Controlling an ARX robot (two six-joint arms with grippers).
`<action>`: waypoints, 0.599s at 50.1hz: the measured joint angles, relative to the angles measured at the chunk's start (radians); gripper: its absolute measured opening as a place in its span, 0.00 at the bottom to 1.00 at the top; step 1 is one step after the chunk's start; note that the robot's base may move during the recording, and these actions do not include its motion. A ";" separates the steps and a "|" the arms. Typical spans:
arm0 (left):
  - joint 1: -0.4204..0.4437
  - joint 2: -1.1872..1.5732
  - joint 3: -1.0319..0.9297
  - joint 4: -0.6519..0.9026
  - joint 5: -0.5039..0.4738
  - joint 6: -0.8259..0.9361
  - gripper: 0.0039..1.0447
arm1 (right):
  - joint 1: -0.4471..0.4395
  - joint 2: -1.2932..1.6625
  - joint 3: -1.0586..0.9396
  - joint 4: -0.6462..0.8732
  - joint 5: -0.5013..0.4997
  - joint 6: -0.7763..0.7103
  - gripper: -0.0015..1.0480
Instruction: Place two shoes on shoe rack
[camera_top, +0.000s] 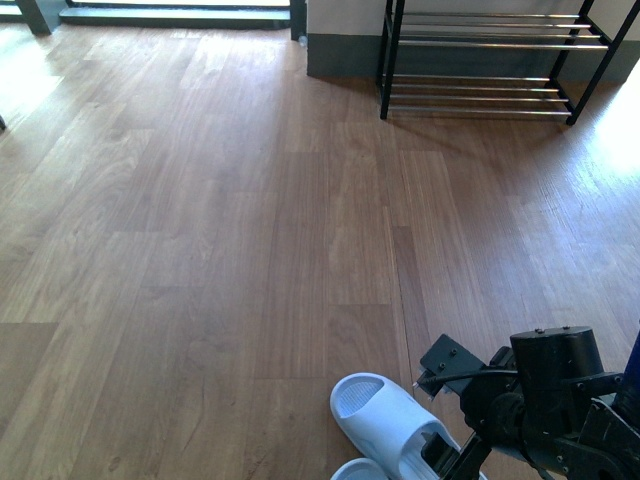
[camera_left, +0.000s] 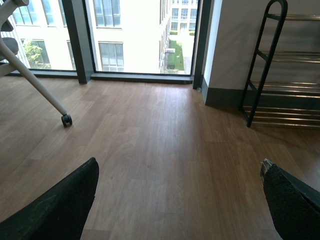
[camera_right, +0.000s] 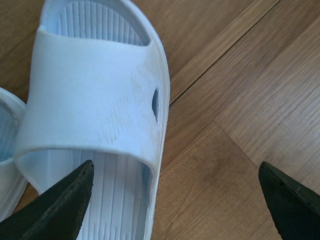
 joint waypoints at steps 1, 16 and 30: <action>0.000 0.000 0.000 0.000 0.000 0.000 0.91 | -0.003 0.010 0.009 -0.004 0.000 -0.001 0.91; 0.000 0.000 0.000 0.000 0.000 0.000 0.91 | -0.029 0.115 0.129 -0.032 -0.023 0.027 0.91; 0.000 0.000 0.000 0.000 0.000 0.000 0.91 | -0.030 0.196 0.235 -0.024 -0.018 0.145 0.90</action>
